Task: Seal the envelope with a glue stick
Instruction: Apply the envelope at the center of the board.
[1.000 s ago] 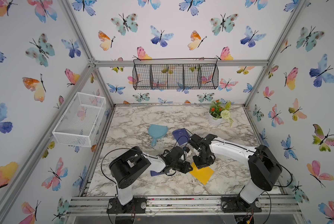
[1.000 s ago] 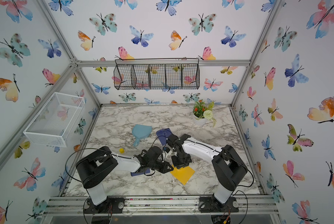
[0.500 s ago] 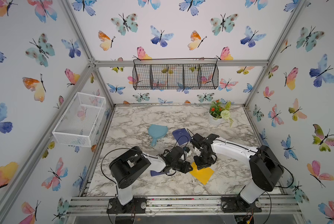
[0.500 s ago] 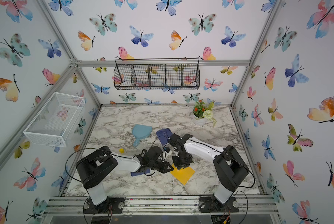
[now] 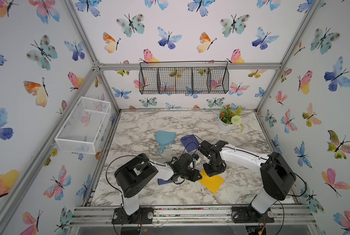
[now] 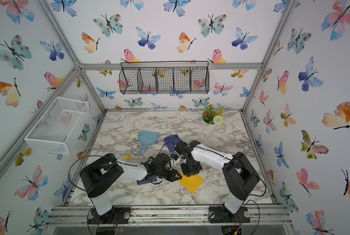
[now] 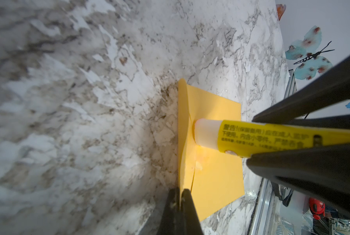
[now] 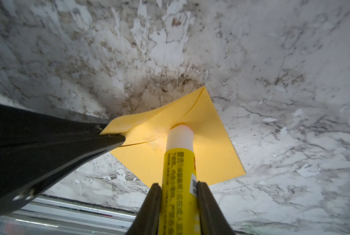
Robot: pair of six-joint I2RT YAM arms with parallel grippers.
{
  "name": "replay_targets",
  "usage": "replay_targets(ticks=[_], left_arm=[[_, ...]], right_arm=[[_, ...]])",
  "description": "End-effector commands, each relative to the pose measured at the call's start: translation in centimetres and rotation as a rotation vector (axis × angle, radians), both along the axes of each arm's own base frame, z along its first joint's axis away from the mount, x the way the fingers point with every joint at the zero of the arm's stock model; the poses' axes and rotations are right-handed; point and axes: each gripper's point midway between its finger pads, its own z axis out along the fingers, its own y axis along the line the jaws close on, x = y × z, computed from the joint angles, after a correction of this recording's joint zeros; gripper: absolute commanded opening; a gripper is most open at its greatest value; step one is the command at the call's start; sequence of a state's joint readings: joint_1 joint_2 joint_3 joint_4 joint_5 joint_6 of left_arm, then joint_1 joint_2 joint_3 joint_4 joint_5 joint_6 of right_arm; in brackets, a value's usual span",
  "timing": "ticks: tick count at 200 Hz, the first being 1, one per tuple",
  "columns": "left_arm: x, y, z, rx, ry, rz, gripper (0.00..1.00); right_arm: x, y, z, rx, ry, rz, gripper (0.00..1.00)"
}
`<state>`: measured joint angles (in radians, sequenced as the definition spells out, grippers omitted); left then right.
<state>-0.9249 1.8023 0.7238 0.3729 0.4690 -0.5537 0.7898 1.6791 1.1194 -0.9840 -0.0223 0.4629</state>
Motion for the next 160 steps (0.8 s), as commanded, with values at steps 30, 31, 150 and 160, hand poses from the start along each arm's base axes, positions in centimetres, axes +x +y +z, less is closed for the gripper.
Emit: replay_targets(ticks=[30, 31, 150, 160], left_arm=[[-0.8, 0.6, -2.0, 0.068, 0.029, -0.015, 0.0], [-0.8, 0.6, -2.0, 0.069, 0.029, -0.014, 0.0], [-0.7, 0.6, -1.8, 0.068, 0.023, -0.017, 0.0], [-0.8, 0.6, -1.8, 0.069, 0.023, -0.017, 0.0]], right_arm=[[-3.4, 0.4, -1.9, 0.082, 0.157, 0.032, 0.02], [-3.5, 0.4, -1.9, 0.086, 0.16, 0.033, 0.02], [0.2, -2.9, -2.1, -0.142, -0.029, -0.011, 0.02], [-0.4, -2.4, -2.1, -0.105, 0.001, -0.001, 0.02]])
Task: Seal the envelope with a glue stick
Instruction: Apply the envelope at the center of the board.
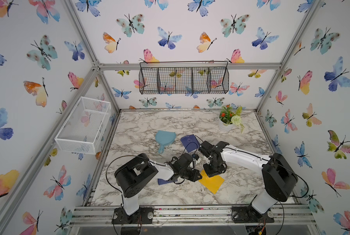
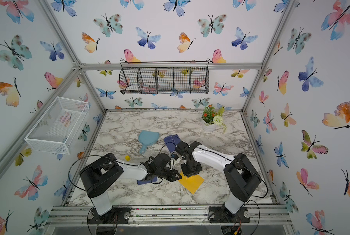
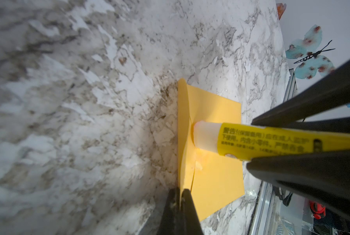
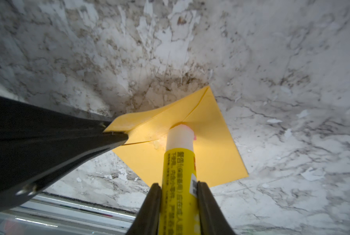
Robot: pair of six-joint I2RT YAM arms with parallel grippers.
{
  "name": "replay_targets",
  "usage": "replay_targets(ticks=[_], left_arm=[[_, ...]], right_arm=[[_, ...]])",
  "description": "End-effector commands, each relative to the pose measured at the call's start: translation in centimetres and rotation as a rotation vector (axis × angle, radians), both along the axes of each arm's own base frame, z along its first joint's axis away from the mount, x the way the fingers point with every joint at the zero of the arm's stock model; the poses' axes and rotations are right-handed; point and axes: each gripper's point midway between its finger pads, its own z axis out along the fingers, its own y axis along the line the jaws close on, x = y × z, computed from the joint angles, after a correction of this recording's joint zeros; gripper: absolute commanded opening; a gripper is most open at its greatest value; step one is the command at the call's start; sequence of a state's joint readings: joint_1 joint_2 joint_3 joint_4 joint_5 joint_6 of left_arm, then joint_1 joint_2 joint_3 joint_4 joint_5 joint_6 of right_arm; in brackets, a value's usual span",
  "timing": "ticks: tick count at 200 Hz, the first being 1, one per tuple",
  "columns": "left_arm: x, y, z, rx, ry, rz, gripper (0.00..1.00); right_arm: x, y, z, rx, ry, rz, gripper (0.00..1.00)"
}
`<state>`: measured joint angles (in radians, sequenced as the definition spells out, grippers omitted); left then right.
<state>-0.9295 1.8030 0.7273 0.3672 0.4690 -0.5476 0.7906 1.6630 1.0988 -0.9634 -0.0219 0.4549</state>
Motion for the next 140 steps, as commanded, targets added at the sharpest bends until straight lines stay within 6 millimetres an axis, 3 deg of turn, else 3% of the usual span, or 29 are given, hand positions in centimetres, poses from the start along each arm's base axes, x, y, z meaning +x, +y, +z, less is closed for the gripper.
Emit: replay_targets(ticks=[1, 66, 103, 140], left_arm=[[-0.6, 0.7, -1.8, 0.066, 0.025, -0.008, 0.0], [-0.6, 0.7, -1.8, 0.067, 0.025, -0.007, 0.0], [-0.6, 0.6, -1.8, 0.068, 0.027, -0.009, 0.0], [-0.6, 0.7, -1.9, 0.07, 0.026, -0.006, 0.0]], right_arm=[[-0.4, -2.3, -2.0, -0.113, 0.015, -0.01, 0.02], [-4.0, 0.9, -1.3, 0.104, 0.204, 0.035, 0.02], [-3.0, 0.2, -2.1, 0.046, 0.165, 0.034, 0.02], [0.2, -2.4, -2.6, -0.14, 0.005, -0.011, 0.02]])
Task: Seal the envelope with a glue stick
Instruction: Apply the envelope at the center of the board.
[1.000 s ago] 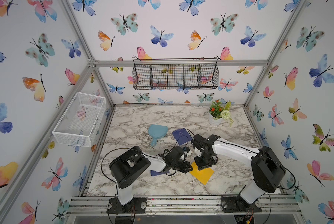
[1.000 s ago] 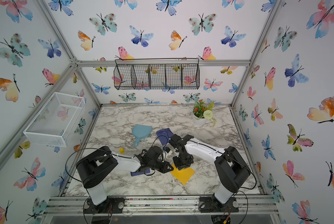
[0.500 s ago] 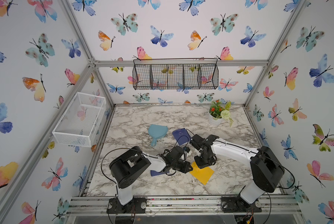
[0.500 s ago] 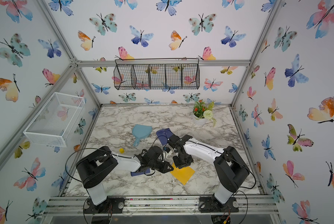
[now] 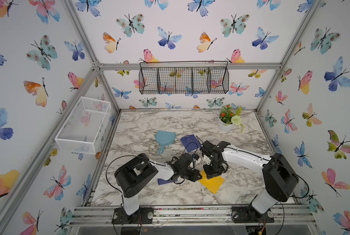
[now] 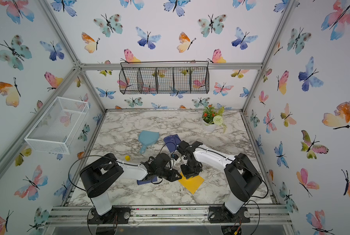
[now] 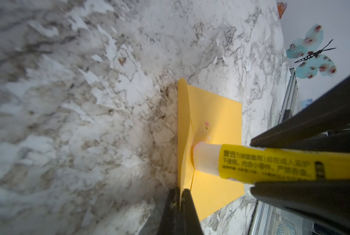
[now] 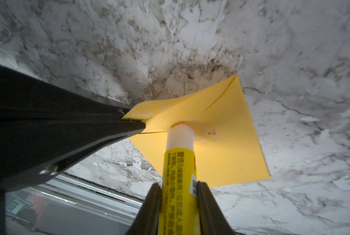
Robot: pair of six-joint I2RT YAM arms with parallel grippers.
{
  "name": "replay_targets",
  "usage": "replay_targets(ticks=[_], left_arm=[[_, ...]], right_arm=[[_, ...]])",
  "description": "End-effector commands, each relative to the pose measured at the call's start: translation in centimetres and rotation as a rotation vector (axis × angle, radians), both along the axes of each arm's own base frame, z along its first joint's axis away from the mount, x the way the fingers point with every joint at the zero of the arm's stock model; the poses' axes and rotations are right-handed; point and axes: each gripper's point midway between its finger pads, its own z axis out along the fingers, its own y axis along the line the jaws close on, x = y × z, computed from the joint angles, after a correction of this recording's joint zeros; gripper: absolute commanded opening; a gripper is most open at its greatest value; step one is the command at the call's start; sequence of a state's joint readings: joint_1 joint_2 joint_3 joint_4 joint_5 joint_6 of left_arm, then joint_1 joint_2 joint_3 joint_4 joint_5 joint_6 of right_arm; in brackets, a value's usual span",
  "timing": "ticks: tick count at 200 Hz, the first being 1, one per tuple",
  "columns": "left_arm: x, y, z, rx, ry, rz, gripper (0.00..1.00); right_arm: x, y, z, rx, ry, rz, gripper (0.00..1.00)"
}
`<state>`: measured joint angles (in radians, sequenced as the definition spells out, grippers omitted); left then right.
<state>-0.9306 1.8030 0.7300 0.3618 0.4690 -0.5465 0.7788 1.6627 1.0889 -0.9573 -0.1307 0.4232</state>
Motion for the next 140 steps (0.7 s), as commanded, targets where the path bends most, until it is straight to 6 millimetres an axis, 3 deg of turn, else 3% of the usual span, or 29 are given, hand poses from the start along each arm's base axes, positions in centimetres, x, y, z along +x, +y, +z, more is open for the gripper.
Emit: replay_targets(ticks=[1, 32, 98, 120, 140], left_arm=[[-0.6, 0.7, -1.8, 0.067, 0.026, -0.004, 0.0], [-0.5, 0.7, -1.8, 0.068, 0.023, -0.004, 0.0], [-0.5, 0.7, -1.9, 0.069, 0.025, -0.004, 0.0], [-0.5, 0.7, -2.0, 0.07, 0.028, -0.005, 0.0], [-0.5, 0.7, -1.9, 0.068, 0.027, -0.007, 0.0]], right_arm=[[1.4, -3.4, -2.4, -0.219, -0.077, -0.021, 0.02], [1.9, -3.5, -2.0, -0.224, -0.109, -0.03, 0.02], [-2.9, -0.1, -1.3, 0.021, 0.132, 0.032, 0.02], [-2.2, -0.4, -1.3, -0.003, 0.105, 0.033, 0.02], [-0.7, -2.3, -2.0, -0.131, 0.029, 0.015, 0.02]])
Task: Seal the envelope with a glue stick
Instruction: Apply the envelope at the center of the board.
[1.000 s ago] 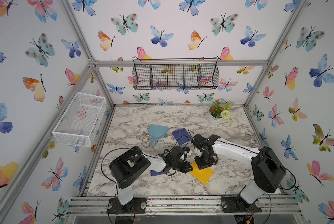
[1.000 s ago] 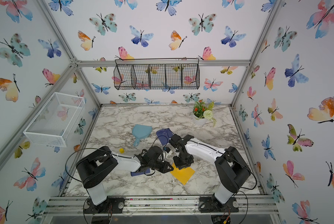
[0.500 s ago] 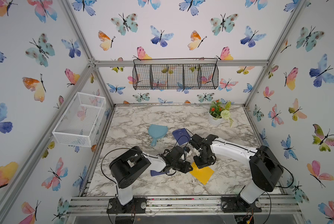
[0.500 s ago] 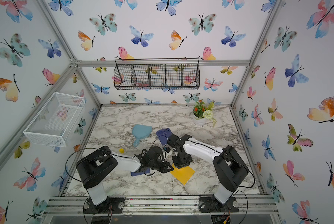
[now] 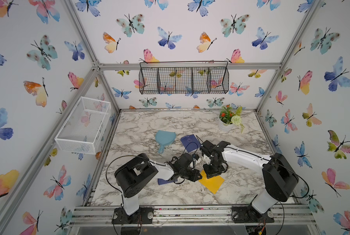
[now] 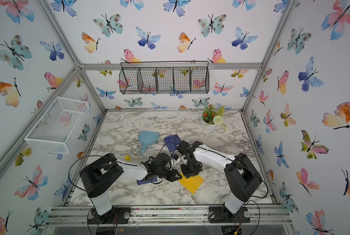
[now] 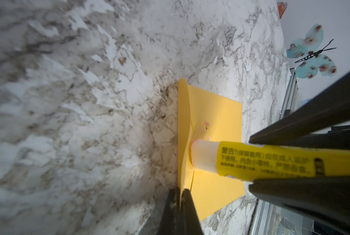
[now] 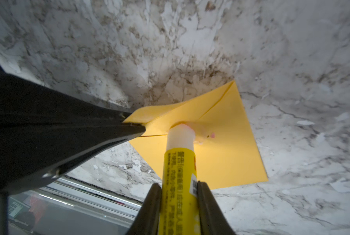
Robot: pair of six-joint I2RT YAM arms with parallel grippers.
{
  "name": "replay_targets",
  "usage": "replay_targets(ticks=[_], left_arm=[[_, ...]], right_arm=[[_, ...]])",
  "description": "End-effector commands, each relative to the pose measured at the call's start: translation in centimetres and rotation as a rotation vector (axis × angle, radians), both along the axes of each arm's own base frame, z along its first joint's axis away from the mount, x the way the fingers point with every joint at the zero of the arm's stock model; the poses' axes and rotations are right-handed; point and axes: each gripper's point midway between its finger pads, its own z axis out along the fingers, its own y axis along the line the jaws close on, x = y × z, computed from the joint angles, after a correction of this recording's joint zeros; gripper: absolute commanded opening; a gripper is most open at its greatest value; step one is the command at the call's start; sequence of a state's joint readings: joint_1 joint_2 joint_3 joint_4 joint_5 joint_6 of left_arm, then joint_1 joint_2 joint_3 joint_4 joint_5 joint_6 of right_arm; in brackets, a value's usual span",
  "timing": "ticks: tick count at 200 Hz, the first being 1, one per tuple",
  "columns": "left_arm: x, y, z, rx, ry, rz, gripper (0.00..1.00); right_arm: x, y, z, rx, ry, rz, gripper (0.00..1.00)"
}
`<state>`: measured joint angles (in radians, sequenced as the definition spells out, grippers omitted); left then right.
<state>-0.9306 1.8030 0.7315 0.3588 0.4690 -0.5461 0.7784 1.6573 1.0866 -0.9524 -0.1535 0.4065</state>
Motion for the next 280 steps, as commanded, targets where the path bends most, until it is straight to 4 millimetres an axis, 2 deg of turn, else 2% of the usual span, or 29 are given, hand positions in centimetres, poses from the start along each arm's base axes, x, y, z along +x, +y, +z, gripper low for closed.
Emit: replay_targets(ticks=[1, 20, 38, 53, 85, 111, 131, 161, 187, 204, 231, 250, 267, 280], left_arm=[[-0.5, 0.7, -1.9, 0.066, 0.026, -0.007, 0.0], [-0.5, 0.7, -1.9, 0.069, 0.026, -0.003, 0.0], [-0.6, 0.7, -1.9, 0.068, 0.026, -0.005, 0.0], [-0.5, 0.7, -1.9, 0.068, 0.025, -0.004, 0.0], [-0.5, 0.7, -1.9, 0.069, 0.025, -0.006, 0.0], [-0.5, 0.7, -1.9, 0.068, 0.026, -0.005, 0.0], [-0.6, 0.7, -1.9, 0.069, 0.028, -0.007, 0.0], [-0.5, 0.8, -1.9, 0.071, 0.025, -0.004, 0.0], [-0.6, 0.7, -1.9, 0.071, 0.026, -0.005, 0.0], [-0.6, 0.7, -1.9, 0.07, 0.026, -0.005, 0.0], [-0.6, 0.8, -1.9, 0.07, 0.025, -0.004, 0.0], [-0.5, 0.7, -1.8, 0.069, 0.025, -0.004, 0.0], [-0.5, 0.7, -1.9, 0.069, 0.025, -0.004, 0.0], [-0.5, 0.7, -1.8, 0.068, 0.024, -0.006, 0.0]], right_arm=[[-0.5, -2.7, -2.2, -0.162, 0.015, 0.0, 0.02], [0.9, -4.3, -2.5, -0.261, -0.06, -0.018, 0.02], [1.3, -4.9, -2.5, -0.293, -0.088, -0.023, 0.02], [0.8, -4.0, -2.5, -0.244, -0.056, -0.02, 0.02], [-2.1, -0.7, -1.9, -0.028, 0.099, 0.008, 0.02], [-3.0, -0.3, -1.5, 0.007, 0.144, 0.026, 0.02], [-2.4, -1.3, -2.1, -0.057, 0.115, 0.024, 0.02], [0.7, -4.5, -2.7, -0.274, -0.048, -0.016, 0.02], [2.1, -4.5, -2.4, -0.289, -0.121, -0.048, 0.02], [1.3, -3.5, -2.5, -0.228, -0.075, -0.043, 0.02], [-1.5, -1.0, -2.4, -0.052, 0.072, -0.013, 0.02], [-2.7, 0.0, -1.8, 0.019, 0.132, 0.002, 0.02], [-2.6, 0.0, -1.8, 0.015, 0.125, 0.006, 0.02], [-2.0, -0.9, -2.4, -0.046, 0.099, 0.003, 0.02]])
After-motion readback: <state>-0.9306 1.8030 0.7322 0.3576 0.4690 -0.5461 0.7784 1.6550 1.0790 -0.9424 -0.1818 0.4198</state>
